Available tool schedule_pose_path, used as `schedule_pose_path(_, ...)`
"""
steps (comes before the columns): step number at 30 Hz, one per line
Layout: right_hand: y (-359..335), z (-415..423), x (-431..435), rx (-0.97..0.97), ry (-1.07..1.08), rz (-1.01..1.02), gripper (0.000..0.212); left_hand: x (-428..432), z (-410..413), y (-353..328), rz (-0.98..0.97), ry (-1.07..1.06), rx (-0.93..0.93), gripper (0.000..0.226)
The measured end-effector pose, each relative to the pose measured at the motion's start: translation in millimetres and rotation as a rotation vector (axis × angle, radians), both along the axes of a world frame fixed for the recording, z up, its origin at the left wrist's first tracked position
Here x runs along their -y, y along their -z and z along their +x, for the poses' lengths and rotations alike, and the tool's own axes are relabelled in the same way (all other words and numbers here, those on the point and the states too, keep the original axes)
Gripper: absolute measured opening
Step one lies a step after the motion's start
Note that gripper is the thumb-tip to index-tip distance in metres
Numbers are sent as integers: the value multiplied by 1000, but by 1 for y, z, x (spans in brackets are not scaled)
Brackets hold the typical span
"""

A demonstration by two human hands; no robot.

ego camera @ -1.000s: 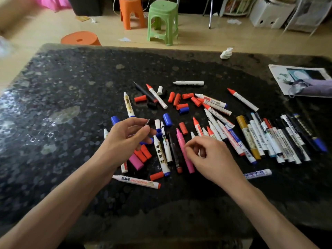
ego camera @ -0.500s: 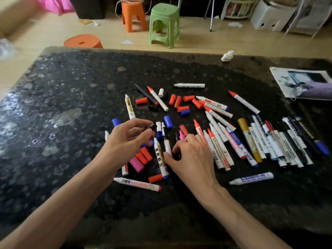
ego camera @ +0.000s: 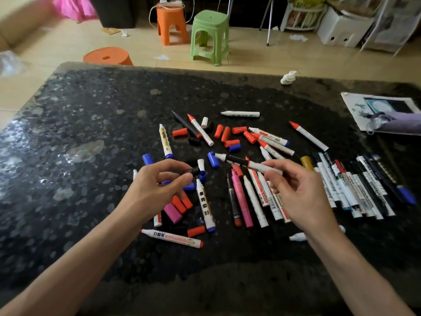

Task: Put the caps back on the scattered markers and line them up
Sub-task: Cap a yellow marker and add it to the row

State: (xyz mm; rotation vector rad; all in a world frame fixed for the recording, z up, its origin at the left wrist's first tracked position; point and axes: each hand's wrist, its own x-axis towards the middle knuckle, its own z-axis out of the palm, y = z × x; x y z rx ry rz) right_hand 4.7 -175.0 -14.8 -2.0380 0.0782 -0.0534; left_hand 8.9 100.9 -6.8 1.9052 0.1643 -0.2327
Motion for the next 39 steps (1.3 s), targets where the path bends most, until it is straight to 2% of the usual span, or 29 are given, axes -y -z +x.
schedule_pose_path(4,5,1,-1,10,-77,-88,20,-1,2,3,33,26,17,14)
schedule_pose_path(13,8,1,-1,28,-67,-140,22,0,3,3,25,42,12,14)
schedule_pose_path(21,5,-3,-7,34,-115,-128,20,6,-1,-1,39,135,79,16)
schedule_pose_path(29,-4,-5,-8,84,-247,-45,23,4,-2,-4,47,111,222,19)
schedule_pose_path(39,-2,-12,-6,123,-215,-42,22,16,-12,4,30,49,328,32)
